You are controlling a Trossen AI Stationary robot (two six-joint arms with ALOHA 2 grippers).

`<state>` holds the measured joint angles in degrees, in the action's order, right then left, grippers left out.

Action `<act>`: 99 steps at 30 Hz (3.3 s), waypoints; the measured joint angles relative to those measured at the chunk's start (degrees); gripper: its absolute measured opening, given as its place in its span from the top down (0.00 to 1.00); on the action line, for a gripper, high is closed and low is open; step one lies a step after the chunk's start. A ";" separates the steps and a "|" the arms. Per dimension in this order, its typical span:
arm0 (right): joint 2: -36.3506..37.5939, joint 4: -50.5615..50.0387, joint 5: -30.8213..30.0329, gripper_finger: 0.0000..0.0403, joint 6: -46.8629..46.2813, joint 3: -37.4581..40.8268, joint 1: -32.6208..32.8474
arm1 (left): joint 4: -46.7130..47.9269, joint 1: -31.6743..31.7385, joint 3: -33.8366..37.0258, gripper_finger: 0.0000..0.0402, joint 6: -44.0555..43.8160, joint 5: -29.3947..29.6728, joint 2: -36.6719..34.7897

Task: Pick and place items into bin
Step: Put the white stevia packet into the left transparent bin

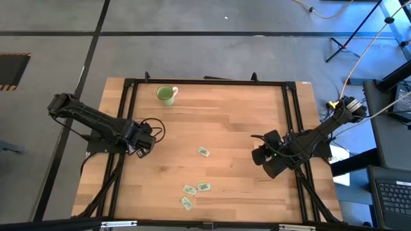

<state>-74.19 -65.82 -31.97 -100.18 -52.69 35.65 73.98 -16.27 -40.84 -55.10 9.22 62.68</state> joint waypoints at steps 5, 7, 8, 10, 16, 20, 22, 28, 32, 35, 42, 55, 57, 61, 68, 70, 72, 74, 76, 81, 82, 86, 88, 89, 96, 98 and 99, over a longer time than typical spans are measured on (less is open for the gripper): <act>0.00 0.02 0.00 0.67 0.02 0.00 0.01 | -9.51 -0.96 -3.34 0.83 5.08 1.00 -0.16; 0.00 0.02 0.00 0.67 0.02 0.00 0.01 | -18.78 -1.91 -3.74 0.83 11.18 0.47 -0.11; 0.00 0.02 0.00 0.67 0.02 0.00 0.01 | -24.16 -2.52 -3.74 0.83 14.90 0.23 0.04; 0.00 0.01 0.00 0.67 0.02 0.00 0.01 | -35.23 -3.94 -3.66 0.83 22.37 0.14 0.57; 0.00 0.00 0.00 0.67 0.02 0.00 0.01 | -56.88 -7.93 -3.65 0.83 38.54 -3.32 7.62; 0.00 0.02 0.00 0.67 0.02 0.00 0.01 | -64.08 -10.63 -3.59 0.83 44.97 -4.95 15.51; 0.00 0.02 0.00 0.67 0.02 0.00 -0.01 | -66.83 -11.87 -3.59 0.83 47.53 -5.25 18.99; 0.00 0.05 0.00 0.67 0.02 0.00 -0.01 | -76.15 -14.39 -3.59 0.83 49.45 -5.47 26.16; 0.00 0.56 0.02 0.67 0.02 0.00 -0.01 | -78.58 -14.94 -3.59 0.82 49.21 -5.53 29.37; 0.00 0.93 0.02 0.67 0.02 0.00 -0.01 | -81.86 -15.23 -3.59 0.82 48.35 -6.33 31.82; 0.00 1.06 0.02 0.67 0.02 -0.02 -0.01 | -86.70 -15.58 -3.59 0.83 48.79 -7.19 37.07; 0.00 1.15 0.02 0.67 0.02 -0.02 -0.01 | -86.74 -15.58 -3.74 0.83 51.41 -6.19 41.96; 0.00 1.19 0.03 0.67 0.02 -0.02 -0.01 | -86.74 -15.58 -3.76 0.83 51.35 -6.19 42.07; 0.00 1.22 0.02 0.67 0.02 -0.02 0.00 | -86.50 -15.58 -3.78 0.85 51.37 -6.25 42.09; 0.00 1.22 0.02 0.67 0.21 -0.02 0.01 | -86.02 -15.61 -3.74 0.96 51.37 -6.66 42.15; 0.00 1.22 0.02 0.67 0.21 -0.02 0.00 | -86.02 -15.60 -3.71 0.99 51.37 -7.02 42.04; 0.00 1.22 0.02 0.67 0.20 -0.02 -0.01 | -85.79 -15.56 -3.68 0.99 51.07 -7.77 41.54; 0.00 1.22 0.02 0.67 0.22 -0.02 0.00 | -84.14 -15.52 -3.50 0.99 49.80 -8.78 40.01; 0.00 1.22 0.02 0.67 0.22 -0.02 0.01 | -80.60 -15.31 -3.24 0.99 47.94 -10.15 37.27; 0.00 1.20 0.02 0.67 0.24 -0.02 -0.01 | -69.19 -14.30 -3.39 0.99 40.30 -8.27 26.41; 0.00 1.20 0.02 0.67 0.24 -0.02 -0.01 | -66.89 -14.25 -3.39 0.99 38.75 -6.86 24.12; 0.00 1.17 0.02 0.67 0.24 -0.02 0.00 | -57.96 -14.32 -3.48 0.99 32.11 -0.72 13.53; 0.00 1.15 0.02 0.67 0.24 -0.02 0.00 | -51.57 -14.29 -3.48 0.99 25.82 2.68 8.40; 0.00 1.14 0.02 0.67 0.24 -0.02 -0.01 | -48.48 -14.29 -3.48 0.99 21.65 4.66 5.82; 0.00 1.05 0.02 0.67 0.26 -0.02 0.00 | -19.24 -14.34 -3.52 0.99 -8.64 15.91 -4.47; 0.00 0.90 0.02 0.67 0.26 -0.02 0.00 | -11.18 -14.36 -3.52 0.99 -15.82 14.72 -5.00; 0.00 0.79 0.02 0.67 0.26 -0.02 0.00 | -7.65 -14.36 -3.52 0.99 -19.03 13.60 -5.06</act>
<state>-74.19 -65.03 -31.94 -99.92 -52.71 35.65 66.34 -30.63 -44.36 -74.13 22.81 57.63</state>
